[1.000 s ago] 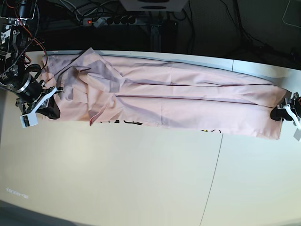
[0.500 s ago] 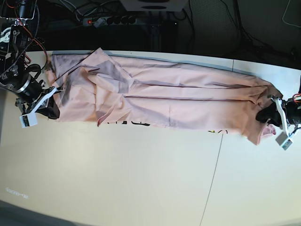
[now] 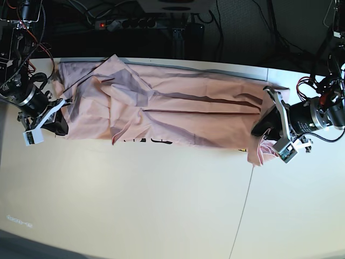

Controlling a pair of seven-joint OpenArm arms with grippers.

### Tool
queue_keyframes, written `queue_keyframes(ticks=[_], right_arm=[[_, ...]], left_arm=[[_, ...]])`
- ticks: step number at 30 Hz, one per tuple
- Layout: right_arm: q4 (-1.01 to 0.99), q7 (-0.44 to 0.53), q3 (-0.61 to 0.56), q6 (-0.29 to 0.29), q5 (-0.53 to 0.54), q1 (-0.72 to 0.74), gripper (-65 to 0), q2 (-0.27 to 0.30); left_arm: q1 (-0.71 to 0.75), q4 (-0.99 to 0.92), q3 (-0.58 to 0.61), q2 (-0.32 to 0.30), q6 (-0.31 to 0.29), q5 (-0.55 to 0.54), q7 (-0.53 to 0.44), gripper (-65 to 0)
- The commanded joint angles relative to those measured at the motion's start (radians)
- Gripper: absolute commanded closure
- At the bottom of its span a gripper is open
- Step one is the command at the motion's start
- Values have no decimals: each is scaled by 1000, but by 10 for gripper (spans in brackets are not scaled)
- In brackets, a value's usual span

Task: Fold the T-shirt properly
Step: 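Drag the strip end with the left gripper toward the right gripper, then fold the held end over the strip's middle with the left gripper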

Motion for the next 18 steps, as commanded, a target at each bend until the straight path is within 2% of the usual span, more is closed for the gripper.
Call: queue_keyframes(ticks=[1, 6, 10, 13, 18], right_arm=[[15, 20, 10, 45, 11, 11, 0, 19], [15, 19, 10, 45, 11, 10, 0, 19], [15, 20, 10, 45, 12, 9, 0, 19], [15, 20, 10, 45, 12, 9, 0, 19], [15, 19, 10, 45, 12, 8, 0, 19]], left_arm=[[-14, 13, -12, 6, 25, 2, -28, 0], [-13, 13, 12, 96, 25, 43, -32, 0], [-14, 13, 85, 157, 25, 62, -38, 0], [-14, 13, 157, 219, 27, 118, -46, 0], [-20, 10, 217, 315, 77, 234, -64, 0]])
